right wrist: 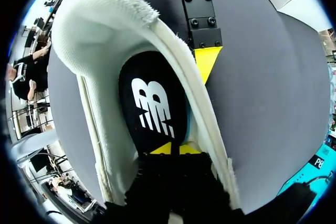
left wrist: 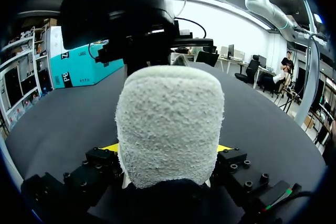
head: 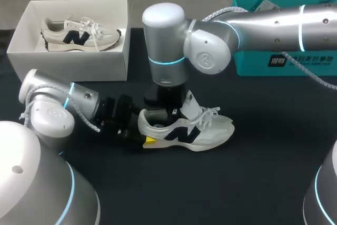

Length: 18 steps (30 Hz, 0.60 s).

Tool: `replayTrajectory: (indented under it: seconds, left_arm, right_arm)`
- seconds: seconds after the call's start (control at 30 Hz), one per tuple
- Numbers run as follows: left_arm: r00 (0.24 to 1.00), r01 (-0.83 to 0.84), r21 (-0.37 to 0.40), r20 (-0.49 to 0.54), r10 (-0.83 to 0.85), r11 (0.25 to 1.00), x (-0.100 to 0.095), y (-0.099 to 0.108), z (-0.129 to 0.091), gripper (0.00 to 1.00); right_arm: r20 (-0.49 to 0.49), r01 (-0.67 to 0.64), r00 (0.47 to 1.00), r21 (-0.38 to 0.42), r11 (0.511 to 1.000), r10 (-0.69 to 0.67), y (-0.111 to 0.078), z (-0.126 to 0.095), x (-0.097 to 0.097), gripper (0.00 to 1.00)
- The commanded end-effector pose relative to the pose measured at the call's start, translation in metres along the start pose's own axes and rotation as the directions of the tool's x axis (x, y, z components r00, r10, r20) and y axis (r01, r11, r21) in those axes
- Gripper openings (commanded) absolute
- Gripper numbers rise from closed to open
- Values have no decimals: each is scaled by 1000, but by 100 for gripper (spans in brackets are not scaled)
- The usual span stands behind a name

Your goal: Take the shoe out of the shoebox, open the shoe tongue, remove and reinsert the insole, then place the shoe into the shoebox

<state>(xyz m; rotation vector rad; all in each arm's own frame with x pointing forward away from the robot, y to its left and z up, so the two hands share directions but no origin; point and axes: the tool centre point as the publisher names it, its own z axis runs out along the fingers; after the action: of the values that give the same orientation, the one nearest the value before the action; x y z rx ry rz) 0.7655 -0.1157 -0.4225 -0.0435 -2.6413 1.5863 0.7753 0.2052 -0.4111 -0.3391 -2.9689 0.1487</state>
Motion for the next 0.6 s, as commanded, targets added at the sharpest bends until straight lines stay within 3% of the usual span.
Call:
replayTrajectory:
  seconds: [0.03, 0.6]
  left_arm:
    - [1000, 1, -1, 1, -1, 1000, 0, 1, 2, 0]
    - [1000, 1, -1, 1, -1, 1000, 0, 1, 2, 0]
  right_arm:
    - [-36, -6, 999, -9, 1000, 6, 3, 61, -3, 0]
    - [-98, 96, 991, 8, 995, -95, -13, 21, 6, 0]
